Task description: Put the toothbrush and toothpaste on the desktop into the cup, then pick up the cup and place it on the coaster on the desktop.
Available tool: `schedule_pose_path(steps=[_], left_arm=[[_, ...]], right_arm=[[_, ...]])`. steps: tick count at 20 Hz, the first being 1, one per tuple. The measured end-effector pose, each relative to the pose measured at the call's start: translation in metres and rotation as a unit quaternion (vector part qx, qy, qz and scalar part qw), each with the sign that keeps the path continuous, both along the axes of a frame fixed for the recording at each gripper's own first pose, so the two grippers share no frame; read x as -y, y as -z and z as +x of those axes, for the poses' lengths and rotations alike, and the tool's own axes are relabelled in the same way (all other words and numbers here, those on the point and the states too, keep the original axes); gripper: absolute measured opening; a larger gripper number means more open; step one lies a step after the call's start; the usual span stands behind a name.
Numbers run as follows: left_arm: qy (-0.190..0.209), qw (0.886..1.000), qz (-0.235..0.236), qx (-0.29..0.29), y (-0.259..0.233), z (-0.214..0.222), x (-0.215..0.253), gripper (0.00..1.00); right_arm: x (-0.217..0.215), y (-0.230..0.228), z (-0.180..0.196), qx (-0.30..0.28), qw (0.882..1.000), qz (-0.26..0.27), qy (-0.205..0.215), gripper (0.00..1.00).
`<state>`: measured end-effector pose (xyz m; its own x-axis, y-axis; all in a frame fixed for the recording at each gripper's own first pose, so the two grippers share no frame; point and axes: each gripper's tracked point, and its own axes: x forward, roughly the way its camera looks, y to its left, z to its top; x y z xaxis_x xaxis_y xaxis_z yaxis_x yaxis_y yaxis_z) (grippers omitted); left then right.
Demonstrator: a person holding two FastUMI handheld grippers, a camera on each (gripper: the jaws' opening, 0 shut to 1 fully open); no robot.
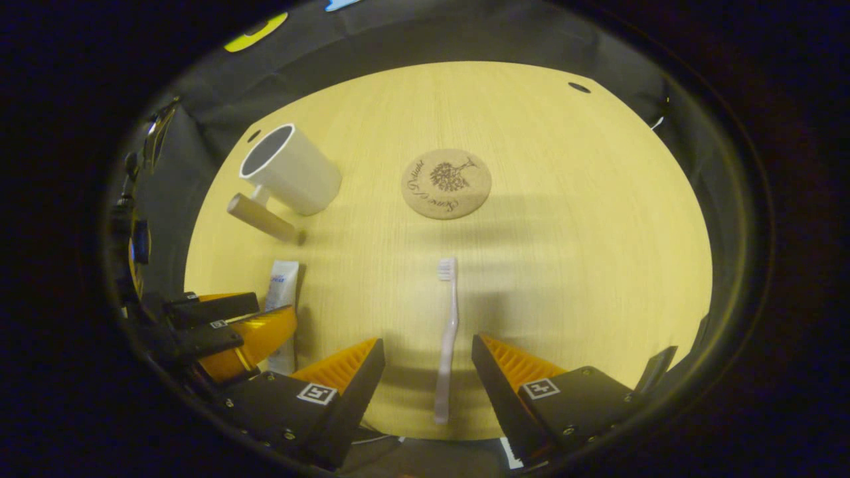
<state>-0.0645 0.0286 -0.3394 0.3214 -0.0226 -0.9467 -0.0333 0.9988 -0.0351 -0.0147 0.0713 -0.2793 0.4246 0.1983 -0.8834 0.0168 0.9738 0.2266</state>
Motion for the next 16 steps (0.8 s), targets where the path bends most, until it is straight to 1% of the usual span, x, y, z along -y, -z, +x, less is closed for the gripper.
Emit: schedule_pose_path(steps=[1, 3, 4, 6, 7, 8, 9, 10, 11, 12, 13, 14, 15, 16], left_arm=[[-0.001, 1.000, -0.002, -0.007, 0.004, -0.002, 0.001, 0.96], [-0.004, 1.000, -0.006, -0.024, 0.010, -0.006, 0.001, 0.94], [-0.006, 1.000, -0.008, -0.030, 0.011, -0.006, 0.001, 0.90], [-0.004, 0.999, 0.001, -0.032, 0.013, -0.004, -0.003, 0.77], [-0.003, 0.999, 0.002, -0.032, 0.012, -0.003, -0.004, 0.76], [-0.002, 0.999, 0.004, -0.035, 0.010, -0.004, -0.005, 0.75], [0.000, 0.999, 0.006, -0.034, 0.012, -0.004, -0.004, 0.75], [-0.001, 0.999, 0.007, -0.034, 0.013, -0.001, -0.002, 0.70], [0.001, 0.999, 0.010, -0.034, 0.012, -0.002, -0.002, 0.65], [0.002, 0.999, 0.012, -0.034, 0.013, -0.002, -0.003, 0.60], [0.001, 0.999, 0.020, -0.032, 0.013, -0.001, -0.006, 0.60], [-0.004, 0.999, 0.018, -0.032, 0.014, 0.000, -0.005, 0.48], [-0.003, 0.999, 0.020, -0.033, 0.015, 0.000, -0.005, 0.47], [-0.001, 0.999, 0.022, -0.033, 0.014, -0.001, -0.007, 0.46]], right_arm=[[0.001, 0.003, 0.000, -0.008, 1.000, -0.007, 0.000, 0.86], [0.002, 0.008, -0.001, -0.026, 1.000, -0.014, -0.002, 0.86], [0.001, 0.011, -0.001, -0.032, 0.999, -0.014, -0.003, 0.86], [-0.001, 0.014, 0.000, -0.042, 0.999, -0.015, -0.005, 0.86], [-0.001, 0.016, 0.000, -0.045, 0.999, -0.015, -0.002, 0.84], [-0.001, 0.017, 0.001, -0.049, 0.999, -0.013, -0.002, 0.71], [-0.002, 0.018, 0.001, -0.054, 0.998, -0.014, -0.002, 0.68], [0.001, 0.019, 0.003, -0.051, 0.999, -0.019, 0.001, 0.69], [0.001, 0.019, 0.003, -0.055, 0.998, -0.019, 0.002, 0.61], [0.001, 0.020, -0.003, -0.067, 0.998, -0.018, -0.003, 0.46], [0.004, 0.020, -0.005, -0.075, 0.997, -0.022, -0.005, 0.50], [0.004, 0.027, -0.003, -0.079, 0.997, -0.019, 0.009, 0.37], [0.002, 0.025, -0.003, -0.082, 0.997, -0.008, 0.011, 0.23], [0.004, 0.022, -0.005, -0.083, 0.996, -0.003, 0.013, 0.21]])
